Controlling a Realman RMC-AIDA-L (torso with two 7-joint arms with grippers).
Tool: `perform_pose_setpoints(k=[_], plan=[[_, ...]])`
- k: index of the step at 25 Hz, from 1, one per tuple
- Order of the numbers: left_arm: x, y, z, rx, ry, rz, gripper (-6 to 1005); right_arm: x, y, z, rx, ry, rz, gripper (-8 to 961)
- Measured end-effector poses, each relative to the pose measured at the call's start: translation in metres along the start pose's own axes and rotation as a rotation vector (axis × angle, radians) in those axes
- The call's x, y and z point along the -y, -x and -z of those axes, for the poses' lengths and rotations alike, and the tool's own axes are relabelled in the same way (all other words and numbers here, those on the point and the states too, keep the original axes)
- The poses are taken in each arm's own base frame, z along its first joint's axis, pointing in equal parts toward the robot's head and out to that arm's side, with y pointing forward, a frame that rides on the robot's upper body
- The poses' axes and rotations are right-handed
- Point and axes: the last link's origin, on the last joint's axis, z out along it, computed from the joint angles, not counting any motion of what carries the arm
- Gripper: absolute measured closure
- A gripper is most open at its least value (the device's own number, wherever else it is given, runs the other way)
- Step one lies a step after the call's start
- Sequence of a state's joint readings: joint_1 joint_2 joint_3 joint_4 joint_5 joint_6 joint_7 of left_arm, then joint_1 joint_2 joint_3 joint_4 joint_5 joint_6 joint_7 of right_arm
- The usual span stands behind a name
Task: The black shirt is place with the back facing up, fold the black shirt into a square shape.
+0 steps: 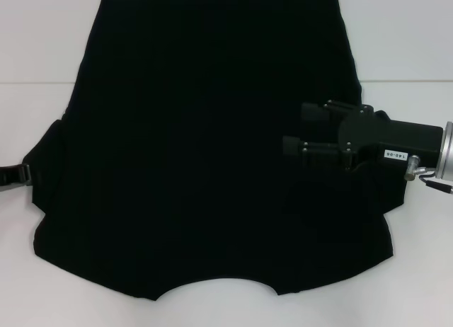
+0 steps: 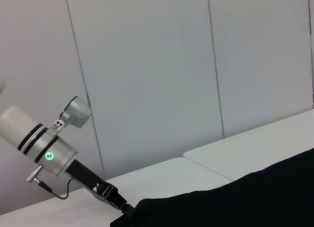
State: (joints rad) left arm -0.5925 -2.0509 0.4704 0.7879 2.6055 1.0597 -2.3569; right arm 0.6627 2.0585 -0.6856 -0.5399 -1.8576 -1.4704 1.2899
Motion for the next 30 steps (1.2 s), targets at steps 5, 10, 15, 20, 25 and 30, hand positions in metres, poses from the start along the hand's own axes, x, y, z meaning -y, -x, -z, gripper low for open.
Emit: perform_pose_setpoints(k=[5,10,15,20,25,30], plan=[[0.005,-0.003,0.003,-0.027,-0.018,0.007,1000,0.0,0.0,0.0,0.005,-0.004,-0.004,70],[0.011,-0.005,0.006,-0.047,-0.04,0.01,1001,0.0,-0.001,0.0,0.014,-0.01,-0.008,70],[0.019,-0.006,0.012,-0.069,-0.059,0.03,1001,0.0,0.0,0.0,0.029,-0.015,-0.013,70],[0.026,-0.007,0.017,-0.087,-0.068,0.048,1000,0.001,0.001,0.0,0.033,-0.019,-0.013,70],[0.029,-0.008,0.019,-0.098,-0.077,0.053,1000,0.002,0.004,0.0,0.043,-0.021,-0.011,70],[0.032,-0.01,0.02,-0.11,-0.095,0.051,1000,0.002,0.005,-0.002,0.044,-0.018,-0.009,70]])
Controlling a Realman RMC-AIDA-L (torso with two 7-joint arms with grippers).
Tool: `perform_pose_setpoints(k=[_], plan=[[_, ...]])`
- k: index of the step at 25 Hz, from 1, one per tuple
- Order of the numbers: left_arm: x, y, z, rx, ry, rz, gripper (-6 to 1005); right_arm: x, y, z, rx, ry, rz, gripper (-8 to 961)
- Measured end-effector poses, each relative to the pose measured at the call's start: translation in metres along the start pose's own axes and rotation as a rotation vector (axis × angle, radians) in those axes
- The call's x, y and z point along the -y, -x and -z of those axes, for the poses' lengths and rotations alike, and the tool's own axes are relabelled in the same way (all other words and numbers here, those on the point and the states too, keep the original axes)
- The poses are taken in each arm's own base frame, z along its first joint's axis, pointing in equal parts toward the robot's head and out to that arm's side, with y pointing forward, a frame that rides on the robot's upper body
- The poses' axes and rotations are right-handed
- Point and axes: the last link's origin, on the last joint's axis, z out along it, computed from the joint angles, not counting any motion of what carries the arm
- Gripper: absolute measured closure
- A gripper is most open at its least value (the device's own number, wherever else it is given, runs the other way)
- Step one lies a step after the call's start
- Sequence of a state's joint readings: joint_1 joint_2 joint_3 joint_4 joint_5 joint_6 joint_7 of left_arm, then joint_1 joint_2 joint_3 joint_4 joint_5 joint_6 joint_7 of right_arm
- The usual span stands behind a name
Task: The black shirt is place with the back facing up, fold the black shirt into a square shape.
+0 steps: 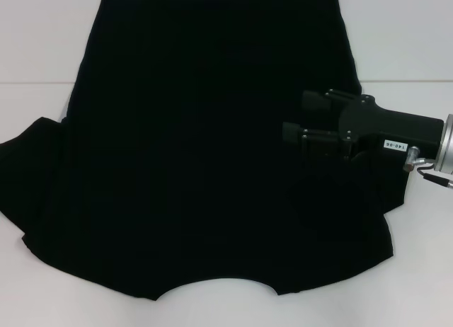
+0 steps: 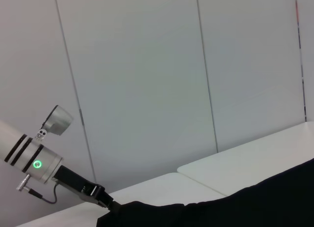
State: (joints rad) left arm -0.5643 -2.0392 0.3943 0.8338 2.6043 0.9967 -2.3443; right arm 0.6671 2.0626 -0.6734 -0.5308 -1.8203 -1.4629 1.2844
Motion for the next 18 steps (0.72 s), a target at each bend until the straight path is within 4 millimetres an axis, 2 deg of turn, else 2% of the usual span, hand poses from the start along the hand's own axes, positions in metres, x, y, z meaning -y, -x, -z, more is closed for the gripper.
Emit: perform_pose_setpoints(k=[18], plan=[[0.012,0.008,0.004,-0.007,-0.018,0.045,1000,0.0,-0.001,0.001,0.001,-0.002,-0.007,70]])
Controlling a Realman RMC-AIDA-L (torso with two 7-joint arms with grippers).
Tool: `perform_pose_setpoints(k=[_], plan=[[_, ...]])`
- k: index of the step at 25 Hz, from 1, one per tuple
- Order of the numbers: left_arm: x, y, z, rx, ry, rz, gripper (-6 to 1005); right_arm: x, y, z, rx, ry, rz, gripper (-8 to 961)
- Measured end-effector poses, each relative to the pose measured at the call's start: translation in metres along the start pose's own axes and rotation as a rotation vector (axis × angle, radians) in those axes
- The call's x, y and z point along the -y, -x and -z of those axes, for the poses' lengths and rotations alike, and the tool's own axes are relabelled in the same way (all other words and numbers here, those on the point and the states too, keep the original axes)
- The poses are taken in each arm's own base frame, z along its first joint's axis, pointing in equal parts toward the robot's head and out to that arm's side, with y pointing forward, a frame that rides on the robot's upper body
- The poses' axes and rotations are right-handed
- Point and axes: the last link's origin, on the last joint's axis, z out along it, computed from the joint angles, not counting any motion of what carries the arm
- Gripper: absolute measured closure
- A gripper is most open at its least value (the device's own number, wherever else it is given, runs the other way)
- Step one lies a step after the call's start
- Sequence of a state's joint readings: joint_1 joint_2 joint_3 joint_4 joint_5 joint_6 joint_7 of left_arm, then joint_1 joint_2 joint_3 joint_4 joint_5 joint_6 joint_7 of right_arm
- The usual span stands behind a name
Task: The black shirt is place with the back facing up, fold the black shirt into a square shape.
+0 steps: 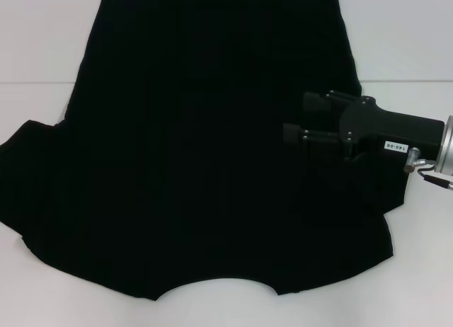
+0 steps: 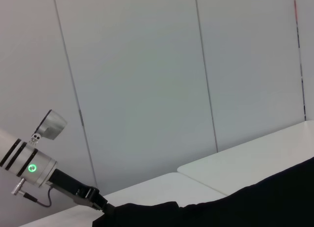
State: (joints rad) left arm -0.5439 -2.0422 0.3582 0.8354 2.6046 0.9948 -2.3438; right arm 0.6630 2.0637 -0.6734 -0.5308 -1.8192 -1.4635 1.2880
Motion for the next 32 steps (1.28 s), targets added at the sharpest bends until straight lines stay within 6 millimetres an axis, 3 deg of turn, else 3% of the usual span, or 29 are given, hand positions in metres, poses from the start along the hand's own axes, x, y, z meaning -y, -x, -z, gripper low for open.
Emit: perform_pose_setpoints(k=[16,24,32], plan=[[0.002,-0.001,0.001,-0.014,-0.005,0.013,999,-0.002,-0.002,-0.001,0.002,0.001,-0.002,70],[-0.003,-0.015,-0.001,-0.051,-0.012,-0.013,999,-0.002,-0.001,-0.002,0.003,0.002,-0.002,70],[-0.002,-0.018,-0.001,-0.059,-0.017,-0.014,999,-0.003,-0.002,-0.003,0.003,0.003,-0.003,71]])
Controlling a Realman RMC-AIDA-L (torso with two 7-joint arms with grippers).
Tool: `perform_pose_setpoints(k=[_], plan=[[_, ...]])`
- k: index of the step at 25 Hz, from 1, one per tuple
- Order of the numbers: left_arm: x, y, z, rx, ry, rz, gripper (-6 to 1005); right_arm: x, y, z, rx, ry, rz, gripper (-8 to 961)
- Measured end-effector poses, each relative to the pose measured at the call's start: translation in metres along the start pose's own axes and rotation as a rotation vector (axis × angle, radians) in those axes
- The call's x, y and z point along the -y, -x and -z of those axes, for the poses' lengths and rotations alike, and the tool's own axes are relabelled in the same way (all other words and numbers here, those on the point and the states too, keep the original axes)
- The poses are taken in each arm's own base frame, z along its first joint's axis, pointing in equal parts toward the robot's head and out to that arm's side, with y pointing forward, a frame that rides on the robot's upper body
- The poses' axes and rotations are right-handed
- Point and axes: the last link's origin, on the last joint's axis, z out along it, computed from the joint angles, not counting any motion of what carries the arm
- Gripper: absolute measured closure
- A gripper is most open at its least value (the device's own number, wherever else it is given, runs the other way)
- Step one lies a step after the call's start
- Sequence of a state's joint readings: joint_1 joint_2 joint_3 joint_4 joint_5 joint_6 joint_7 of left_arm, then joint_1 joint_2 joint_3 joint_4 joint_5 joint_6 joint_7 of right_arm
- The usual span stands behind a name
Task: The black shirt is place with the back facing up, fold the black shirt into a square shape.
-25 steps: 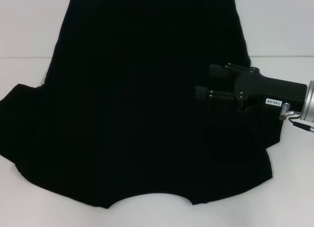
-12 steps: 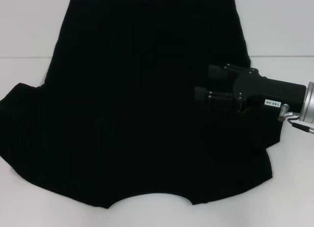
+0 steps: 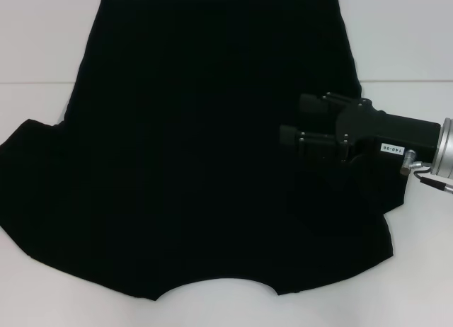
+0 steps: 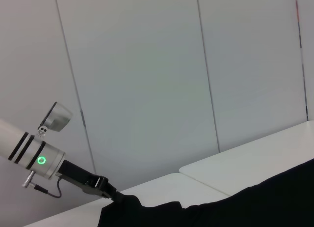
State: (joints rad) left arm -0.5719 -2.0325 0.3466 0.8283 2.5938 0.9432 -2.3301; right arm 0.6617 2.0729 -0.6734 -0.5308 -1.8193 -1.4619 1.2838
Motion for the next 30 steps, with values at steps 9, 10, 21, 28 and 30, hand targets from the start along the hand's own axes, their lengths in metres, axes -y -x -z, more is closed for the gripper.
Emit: perform_pose_setpoints(k=[9,10,21,28,30], plan=[[-0.017,0.001,-0.003,0.011,0.086,-0.009,1000,0.001,0.001,-0.001,-0.001,-0.003,0.004,71],[-0.017,0.001,-0.003,0.011,0.086,-0.009,1000,0.001,0.002,-0.001,-0.001,-0.002,0.004,71],[-0.068,-0.016,-0.021,0.002,0.22,-0.123,1000,0.001,0.001,0.0,-0.001,-0.002,0.002,71],[-0.114,-0.01,-0.024,0.016,0.384,-0.253,1000,0.0,-0.001,0.0,0.0,0.0,-0.002,71],[-0.121,-0.005,-0.022,0.015,0.434,-0.277,1000,-0.001,-0.001,0.001,0.004,-0.001,-0.004,71]])
